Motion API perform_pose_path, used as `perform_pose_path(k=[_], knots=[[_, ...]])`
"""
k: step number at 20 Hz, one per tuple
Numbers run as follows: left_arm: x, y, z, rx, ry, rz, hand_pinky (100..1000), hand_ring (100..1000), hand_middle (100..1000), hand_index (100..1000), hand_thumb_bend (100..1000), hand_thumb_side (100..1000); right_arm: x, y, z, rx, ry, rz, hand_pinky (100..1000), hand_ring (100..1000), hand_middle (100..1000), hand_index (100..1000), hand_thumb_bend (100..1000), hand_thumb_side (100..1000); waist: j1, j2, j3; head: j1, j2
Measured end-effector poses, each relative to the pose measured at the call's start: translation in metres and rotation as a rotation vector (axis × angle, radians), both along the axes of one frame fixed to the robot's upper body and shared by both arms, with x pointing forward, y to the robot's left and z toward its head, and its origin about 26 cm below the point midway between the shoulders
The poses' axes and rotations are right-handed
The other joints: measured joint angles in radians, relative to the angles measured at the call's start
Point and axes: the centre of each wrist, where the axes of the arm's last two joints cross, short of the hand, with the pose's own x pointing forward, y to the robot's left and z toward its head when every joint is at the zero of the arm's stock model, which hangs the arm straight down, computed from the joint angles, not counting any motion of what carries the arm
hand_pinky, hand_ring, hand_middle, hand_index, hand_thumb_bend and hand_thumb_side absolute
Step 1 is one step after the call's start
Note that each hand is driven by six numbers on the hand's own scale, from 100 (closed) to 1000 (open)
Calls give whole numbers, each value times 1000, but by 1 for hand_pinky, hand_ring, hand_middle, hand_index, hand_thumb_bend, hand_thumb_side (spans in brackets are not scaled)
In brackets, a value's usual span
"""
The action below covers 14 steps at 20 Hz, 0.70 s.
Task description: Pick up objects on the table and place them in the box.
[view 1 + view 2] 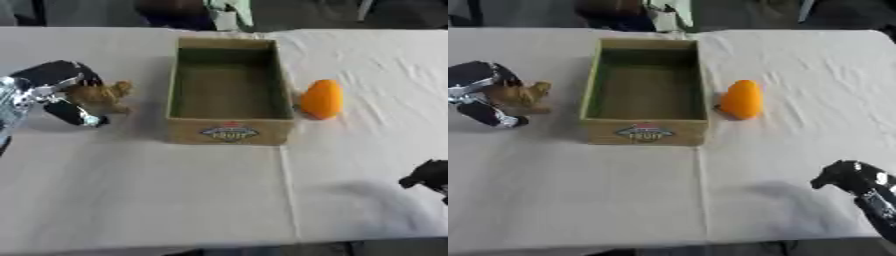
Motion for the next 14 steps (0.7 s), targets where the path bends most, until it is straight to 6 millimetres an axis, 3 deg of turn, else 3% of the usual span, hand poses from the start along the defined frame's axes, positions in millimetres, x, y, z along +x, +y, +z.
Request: perform_pose_path(k=[1,2,9,14], knots=[[0,1,-1,-3,-6,8,607,452,414,638,113,329,0,0,0,-1,0,0,710,612,588,726,100,688,0,0,0,0,0],[0,1,-1,-8,-14,14,601,440,400,626,100,322,0,0,0,-1,0,0,710,612,588,726,100,689,0,1,0,0,0],[0,1,-4,-58,-71,37,547,320,268,501,100,289,0,0,0,-1,0,0,710,613,589,726,100,695,0,2,0,0,0],[0,0,-4,-83,-88,38,552,316,263,496,100,284,0,0,0,-1,0,0,710,613,589,727,100,695,0,2,0,-2,0]])
